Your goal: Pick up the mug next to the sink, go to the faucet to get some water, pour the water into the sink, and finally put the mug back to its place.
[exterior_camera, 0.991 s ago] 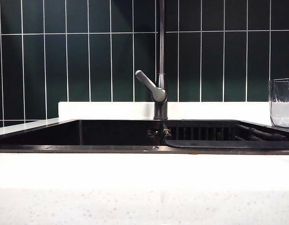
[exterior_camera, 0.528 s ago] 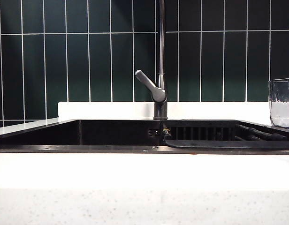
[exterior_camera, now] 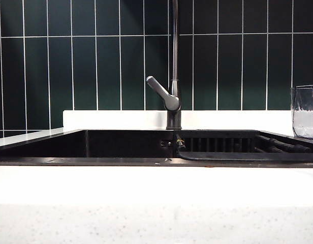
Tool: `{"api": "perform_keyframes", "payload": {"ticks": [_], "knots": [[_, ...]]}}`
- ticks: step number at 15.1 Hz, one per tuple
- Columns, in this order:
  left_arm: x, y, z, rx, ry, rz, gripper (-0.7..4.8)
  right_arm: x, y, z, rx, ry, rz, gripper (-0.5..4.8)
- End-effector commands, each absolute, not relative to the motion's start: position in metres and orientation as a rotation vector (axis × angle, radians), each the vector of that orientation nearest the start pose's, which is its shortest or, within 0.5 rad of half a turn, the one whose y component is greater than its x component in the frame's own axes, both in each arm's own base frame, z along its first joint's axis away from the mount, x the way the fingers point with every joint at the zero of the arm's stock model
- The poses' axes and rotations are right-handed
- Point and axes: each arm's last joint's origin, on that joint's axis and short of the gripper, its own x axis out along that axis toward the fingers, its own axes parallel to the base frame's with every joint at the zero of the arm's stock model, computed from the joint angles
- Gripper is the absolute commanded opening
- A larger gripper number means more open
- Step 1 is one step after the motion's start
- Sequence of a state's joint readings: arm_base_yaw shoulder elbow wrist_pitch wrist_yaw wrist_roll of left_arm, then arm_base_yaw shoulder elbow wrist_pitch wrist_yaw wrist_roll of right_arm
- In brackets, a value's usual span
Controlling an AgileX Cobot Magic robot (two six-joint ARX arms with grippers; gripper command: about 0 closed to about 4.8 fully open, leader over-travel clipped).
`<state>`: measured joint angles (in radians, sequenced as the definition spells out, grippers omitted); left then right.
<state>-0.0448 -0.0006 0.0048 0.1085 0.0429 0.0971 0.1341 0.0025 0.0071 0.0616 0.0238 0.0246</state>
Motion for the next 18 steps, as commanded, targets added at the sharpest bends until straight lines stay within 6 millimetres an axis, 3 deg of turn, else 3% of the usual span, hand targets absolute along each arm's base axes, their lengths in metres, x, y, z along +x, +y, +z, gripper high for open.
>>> {"api": "perform_keyframes", "payload": {"ticks": [1, 5, 18], "knots": [[0.0963, -0.0055, 0.1772, 0.097, -0.128, -0.083, -0.03, 0.0971, 0.0091, 0.1705, 0.027, -0.069, 0.077, -0.05], [0.0964, -0.0056, 0.1768, 0.097, -0.123, -0.084, -0.03, 0.0975, 0.0012, 0.1705, 0.024, -0.070, -0.004, -0.06], [0.0964, -0.0055, 0.1768, 0.097, -0.123, -0.084, -0.03, 0.0975, 0.0012, 0.1705, 0.024, -0.070, -0.004, -0.05]]}}
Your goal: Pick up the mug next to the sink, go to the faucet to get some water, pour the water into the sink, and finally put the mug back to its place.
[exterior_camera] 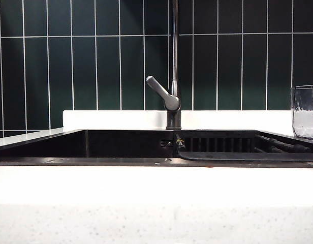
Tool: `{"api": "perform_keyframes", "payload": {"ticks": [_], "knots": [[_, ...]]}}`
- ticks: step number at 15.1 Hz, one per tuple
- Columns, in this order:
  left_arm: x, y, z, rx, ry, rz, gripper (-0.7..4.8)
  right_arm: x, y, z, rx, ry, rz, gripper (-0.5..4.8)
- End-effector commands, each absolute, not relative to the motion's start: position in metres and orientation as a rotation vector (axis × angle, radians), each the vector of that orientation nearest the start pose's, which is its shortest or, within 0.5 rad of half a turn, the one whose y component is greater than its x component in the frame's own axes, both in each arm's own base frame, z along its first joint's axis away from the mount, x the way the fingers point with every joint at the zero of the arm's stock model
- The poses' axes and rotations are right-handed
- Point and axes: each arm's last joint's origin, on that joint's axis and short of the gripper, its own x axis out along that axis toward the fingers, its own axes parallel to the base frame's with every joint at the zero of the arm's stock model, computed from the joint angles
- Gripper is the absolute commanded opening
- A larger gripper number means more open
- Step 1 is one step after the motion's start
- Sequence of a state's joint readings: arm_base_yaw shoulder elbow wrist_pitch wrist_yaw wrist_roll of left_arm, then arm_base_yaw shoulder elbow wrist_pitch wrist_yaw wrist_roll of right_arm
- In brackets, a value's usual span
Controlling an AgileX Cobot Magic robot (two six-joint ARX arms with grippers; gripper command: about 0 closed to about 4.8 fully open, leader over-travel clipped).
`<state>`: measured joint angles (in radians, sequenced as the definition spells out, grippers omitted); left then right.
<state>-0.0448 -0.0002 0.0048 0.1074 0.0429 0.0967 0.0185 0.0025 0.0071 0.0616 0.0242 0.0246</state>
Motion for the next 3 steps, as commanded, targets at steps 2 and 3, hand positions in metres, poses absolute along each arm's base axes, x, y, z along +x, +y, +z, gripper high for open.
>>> {"api": "perform_keyframes", "payload": {"ticks": [2, 3], "knots": [[0.0964, -0.0055, 0.1768, 0.097, -0.123, -0.084, -0.03, 0.0975, 0.0012, 0.1705, 0.024, -0.070, -0.004, -0.05], [0.0964, -0.0055, 0.1768, 0.097, -0.123, -0.084, -0.03, 0.0975, 0.0012, 0.1705, 0.024, -0.070, -0.004, -0.05]]}}
